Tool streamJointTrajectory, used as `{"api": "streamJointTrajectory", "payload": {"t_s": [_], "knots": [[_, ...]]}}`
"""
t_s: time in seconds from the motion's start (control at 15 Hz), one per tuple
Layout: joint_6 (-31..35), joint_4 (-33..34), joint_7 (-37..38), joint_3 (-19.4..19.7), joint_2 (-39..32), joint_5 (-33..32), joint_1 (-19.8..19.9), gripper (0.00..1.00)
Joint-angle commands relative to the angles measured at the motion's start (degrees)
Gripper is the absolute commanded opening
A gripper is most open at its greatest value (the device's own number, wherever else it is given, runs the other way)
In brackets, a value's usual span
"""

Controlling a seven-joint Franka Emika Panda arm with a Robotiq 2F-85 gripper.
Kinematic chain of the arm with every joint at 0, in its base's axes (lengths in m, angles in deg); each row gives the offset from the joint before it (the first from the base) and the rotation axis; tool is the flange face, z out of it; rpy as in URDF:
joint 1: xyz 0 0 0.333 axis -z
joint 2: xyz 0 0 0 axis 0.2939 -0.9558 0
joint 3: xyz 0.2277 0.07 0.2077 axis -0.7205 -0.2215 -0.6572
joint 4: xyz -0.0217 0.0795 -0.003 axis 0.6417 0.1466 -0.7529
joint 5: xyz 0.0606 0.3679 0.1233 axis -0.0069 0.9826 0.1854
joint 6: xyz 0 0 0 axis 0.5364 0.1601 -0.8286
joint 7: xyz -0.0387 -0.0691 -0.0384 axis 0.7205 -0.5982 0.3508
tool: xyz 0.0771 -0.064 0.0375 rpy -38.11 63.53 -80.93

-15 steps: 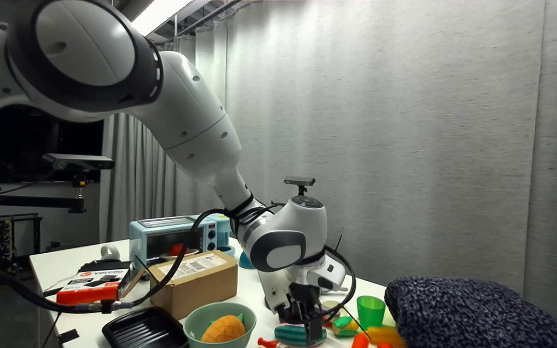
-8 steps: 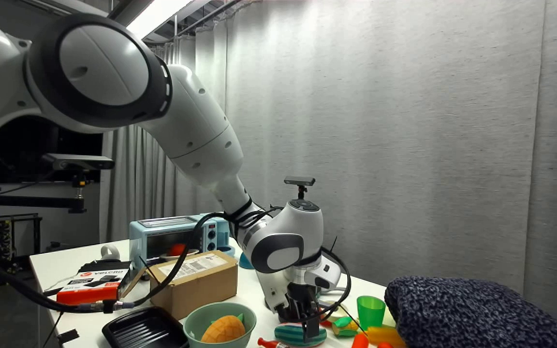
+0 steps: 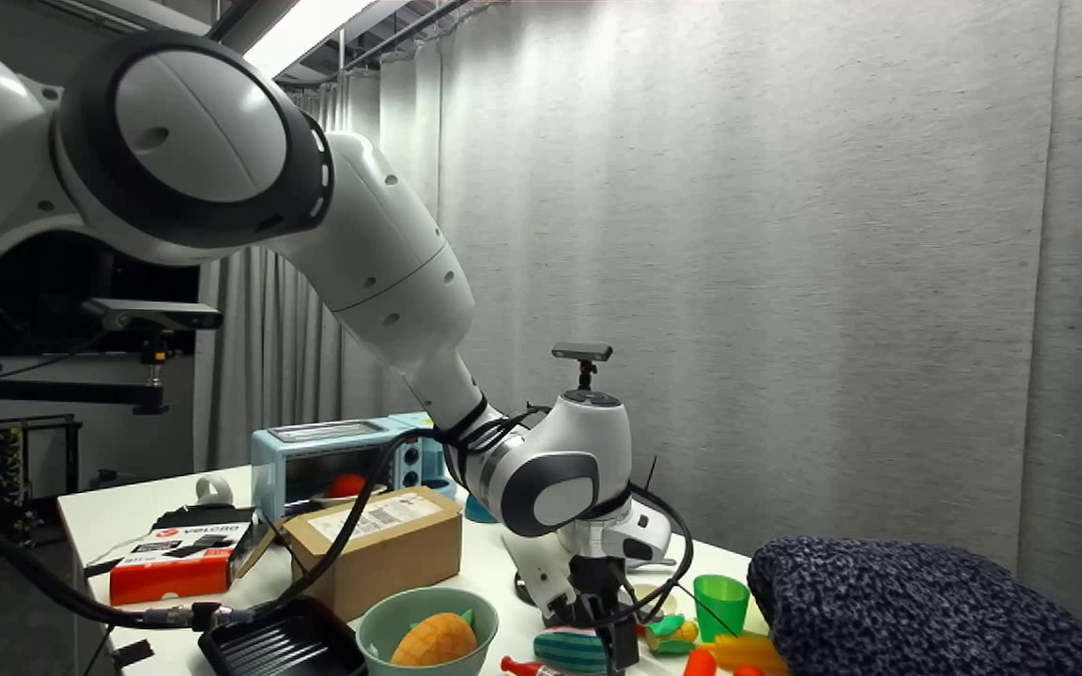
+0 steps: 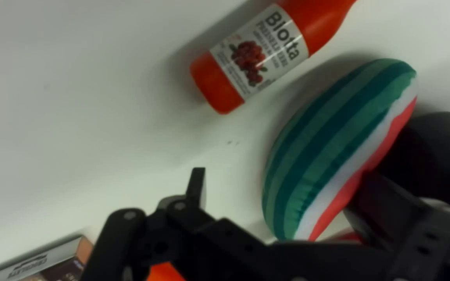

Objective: Put the watermelon plushie in the green pot

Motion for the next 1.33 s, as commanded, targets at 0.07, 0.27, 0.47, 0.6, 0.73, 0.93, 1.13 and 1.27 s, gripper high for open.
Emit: {"api": "streamJointTrajectory", "payload": {"t_s": [0.07,0.27,0.47,0.6,0.73,0.93,1.13,1.27], "knots": [[0.34,1.84,1.56,2.58,-1.84,-2.55,-0.73,1.0],[1.62,1.7,2.78,2.59,-2.41,-1.75,-0.94,1.0],[2.19,2.02,4.83,2.52,-2.93,-1.22,-1.41,1.0],[2.23,2.53,6.28,2.49,-3.26,-1.0,-1.73,1.0],[2.41,3.06,7.72,2.81,-3.65,-1.13,-2.21,0.72],[2.55,3.11,9.23,3.31,-3.43,-1.47,-2.78,0.49],[2.79,2.59,10.09,3.97,-2.63,-1.82,-3.13,0.27],[2.68,1.97,9.94,4.39,-1.78,-2.05,-3.09,0.12]]}}
